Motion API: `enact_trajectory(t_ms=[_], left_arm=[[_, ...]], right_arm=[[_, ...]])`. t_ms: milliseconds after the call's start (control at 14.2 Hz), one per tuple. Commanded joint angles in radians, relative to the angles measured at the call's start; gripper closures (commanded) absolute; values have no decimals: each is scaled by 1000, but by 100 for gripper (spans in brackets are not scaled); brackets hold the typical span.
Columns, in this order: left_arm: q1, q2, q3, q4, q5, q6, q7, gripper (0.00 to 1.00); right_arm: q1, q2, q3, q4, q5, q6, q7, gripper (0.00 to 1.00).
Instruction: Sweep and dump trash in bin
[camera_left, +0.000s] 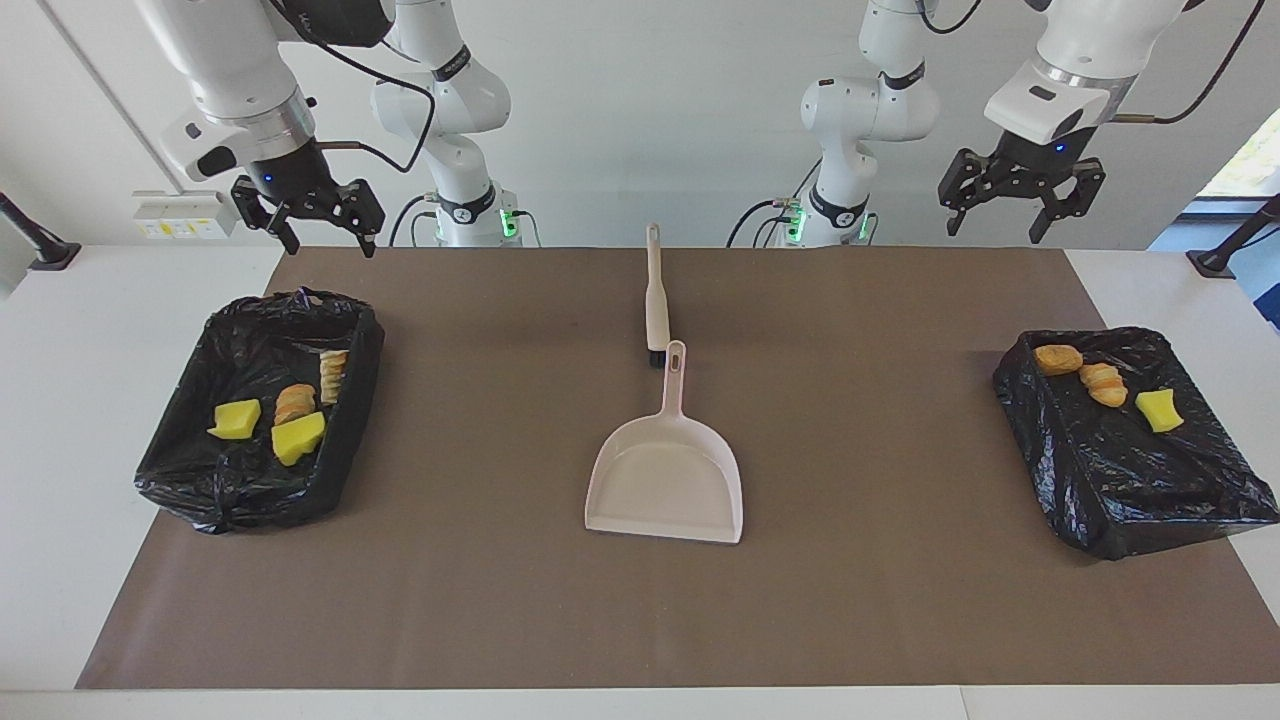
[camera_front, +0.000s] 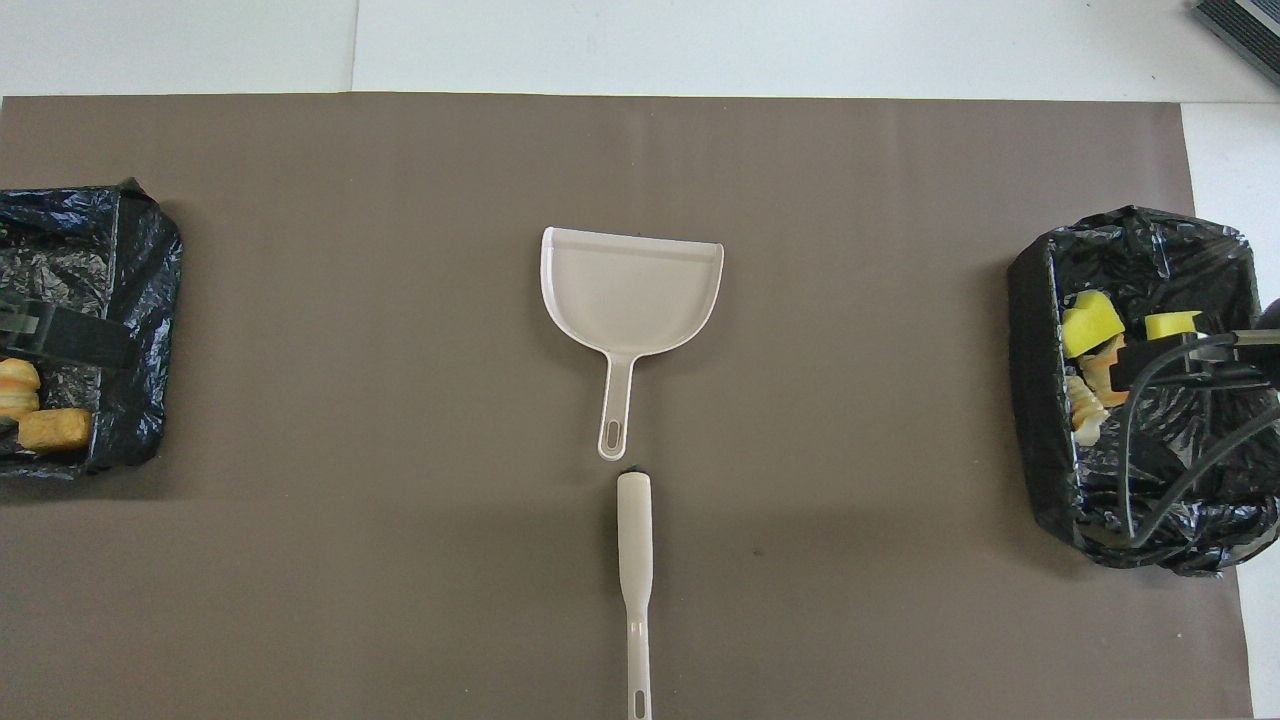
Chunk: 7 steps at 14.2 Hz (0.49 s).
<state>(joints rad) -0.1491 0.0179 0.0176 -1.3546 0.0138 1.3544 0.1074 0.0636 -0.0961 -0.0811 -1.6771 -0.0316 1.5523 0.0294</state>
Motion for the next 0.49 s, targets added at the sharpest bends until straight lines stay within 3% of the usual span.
enact_trajectory(t_ms=[0, 140, 421], left_arm=[[13, -48, 10, -41, -29, -31, 14, 0], [10, -88, 10, -107, -28, 21, 11, 0], [11, -101, 10, -124, -28, 5, 11, 0]], right_arm=[[9, -13, -9, -19, -1, 14, 0, 0], [10, -16, -9, -21, -2, 14, 0, 0], [-2, -14, -9, -21, -2, 18, -22, 0]])
